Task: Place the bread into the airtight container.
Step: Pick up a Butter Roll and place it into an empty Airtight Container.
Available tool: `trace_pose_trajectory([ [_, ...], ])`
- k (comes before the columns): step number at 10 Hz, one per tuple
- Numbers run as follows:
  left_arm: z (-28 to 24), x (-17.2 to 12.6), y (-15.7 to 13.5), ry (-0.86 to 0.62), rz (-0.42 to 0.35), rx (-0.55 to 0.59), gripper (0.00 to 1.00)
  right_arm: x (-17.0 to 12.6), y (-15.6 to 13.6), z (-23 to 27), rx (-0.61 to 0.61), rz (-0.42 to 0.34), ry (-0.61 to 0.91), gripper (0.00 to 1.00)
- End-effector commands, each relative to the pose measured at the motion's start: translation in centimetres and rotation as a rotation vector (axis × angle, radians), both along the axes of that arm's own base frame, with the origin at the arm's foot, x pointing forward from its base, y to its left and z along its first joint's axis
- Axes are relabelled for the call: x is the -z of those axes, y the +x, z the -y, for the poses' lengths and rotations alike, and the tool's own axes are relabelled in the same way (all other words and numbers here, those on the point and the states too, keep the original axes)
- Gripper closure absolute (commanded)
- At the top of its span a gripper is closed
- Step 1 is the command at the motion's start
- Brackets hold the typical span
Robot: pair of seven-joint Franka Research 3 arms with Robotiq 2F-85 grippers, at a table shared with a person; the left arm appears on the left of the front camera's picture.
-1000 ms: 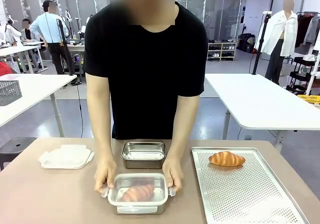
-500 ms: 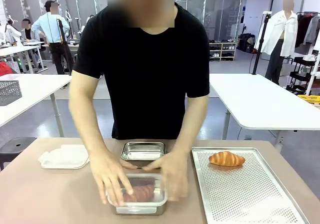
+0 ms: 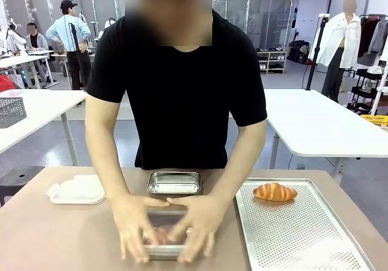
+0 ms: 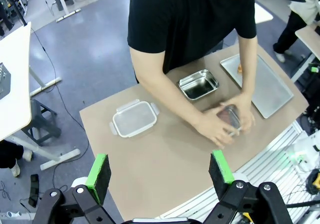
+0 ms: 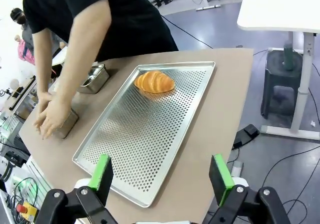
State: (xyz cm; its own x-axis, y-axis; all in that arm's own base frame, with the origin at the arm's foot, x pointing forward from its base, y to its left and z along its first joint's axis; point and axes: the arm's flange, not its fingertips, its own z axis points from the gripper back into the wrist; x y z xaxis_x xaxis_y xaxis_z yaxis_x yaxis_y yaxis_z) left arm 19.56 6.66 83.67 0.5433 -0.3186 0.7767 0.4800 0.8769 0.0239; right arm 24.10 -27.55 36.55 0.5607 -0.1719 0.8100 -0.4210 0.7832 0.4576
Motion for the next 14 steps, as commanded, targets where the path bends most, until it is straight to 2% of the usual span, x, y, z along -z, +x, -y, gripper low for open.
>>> trace_pose_trajectory([
  [1,0.07,-0.21,0.02,0.003,0.002,0.000,0.00,-0.02,0.16,0.03,0.011,0.010,0.015,0.02],
  [14,0.07,-0.21,0.02,0.003,0.002,0.000,0.00,-0.02,0.16,0.03,0.011,0.010,0.015,0.02],
])
